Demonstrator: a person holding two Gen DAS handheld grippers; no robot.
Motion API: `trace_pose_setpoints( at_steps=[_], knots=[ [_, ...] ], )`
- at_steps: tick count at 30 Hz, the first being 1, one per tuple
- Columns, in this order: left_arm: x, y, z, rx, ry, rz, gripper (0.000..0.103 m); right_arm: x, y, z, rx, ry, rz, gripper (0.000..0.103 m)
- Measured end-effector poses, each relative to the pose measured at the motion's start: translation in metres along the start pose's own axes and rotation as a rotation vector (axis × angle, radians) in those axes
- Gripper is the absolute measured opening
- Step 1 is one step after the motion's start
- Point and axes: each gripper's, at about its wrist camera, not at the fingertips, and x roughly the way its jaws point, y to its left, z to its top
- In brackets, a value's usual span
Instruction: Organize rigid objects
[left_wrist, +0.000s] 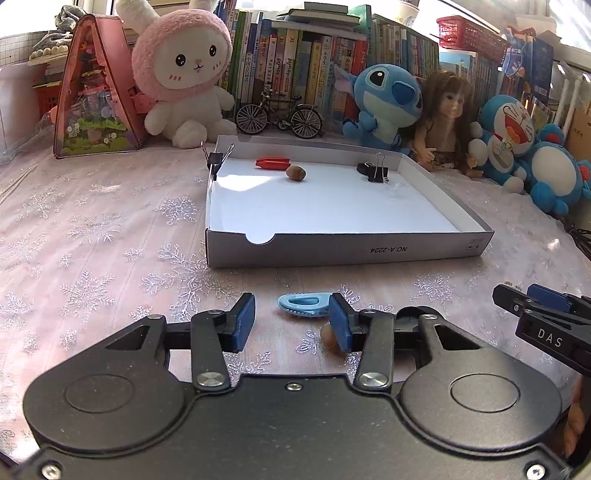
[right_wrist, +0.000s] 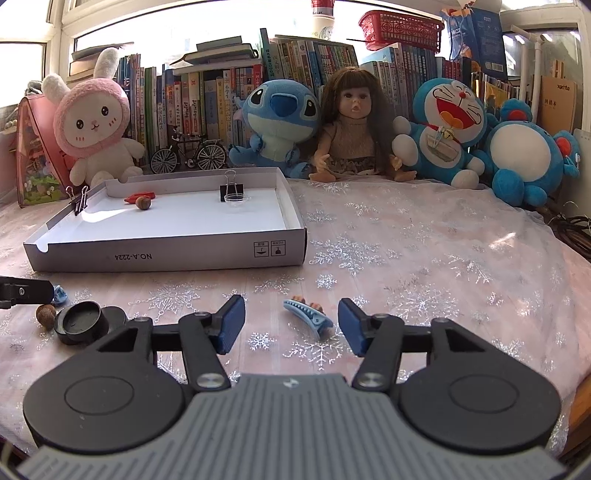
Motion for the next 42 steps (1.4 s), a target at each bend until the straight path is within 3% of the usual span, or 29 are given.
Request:
trace_pose_setpoints(
  at_steps=[7,9,17,23,28,34,35,42],
  knots=[
    [0.012,-0.006,0.002,-0.031,0.012,-0.013,0.041,0.003,0.003,-0.002,-0.004,0.006,-0.005,0.053],
    [0.014,-0.008,0.002,-0.025,0.013,-0.005,0.036,0.004,0.004,-0.002,-0.006,0.008,-0.008,0.048],
    [0.013,-0.012,0.002,-0.001,0.008,0.006,0.036,0.010,-0.004,-0.001,-0.023,0.022,-0.008,0.025],
    [0.008,-0.010,0.005,0.004,-0.007,0.014,0.036,0.010,-0.006,0.002,-0.032,0.011,-0.001,0.018],
    [0.007,-0.007,0.005,0.002,-0.010,0.023,0.036,0.007,-0.006,0.003,-0.040,0.026,0.049,0.020],
    [0.008,-0.004,0.005,-0.007,-0.001,0.025,0.036,-0.003,-0.001,0.000,-0.083,0.036,0.175,0.034],
    [0.008,-0.003,0.005,-0.008,-0.001,0.025,0.036,-0.004,0.000,0.000,-0.089,0.034,0.181,0.042],
    [0.008,-0.001,0.004,-0.006,0.002,0.030,0.036,-0.001,-0.007,-0.001,-0.131,0.053,0.110,0.045]
  ],
)
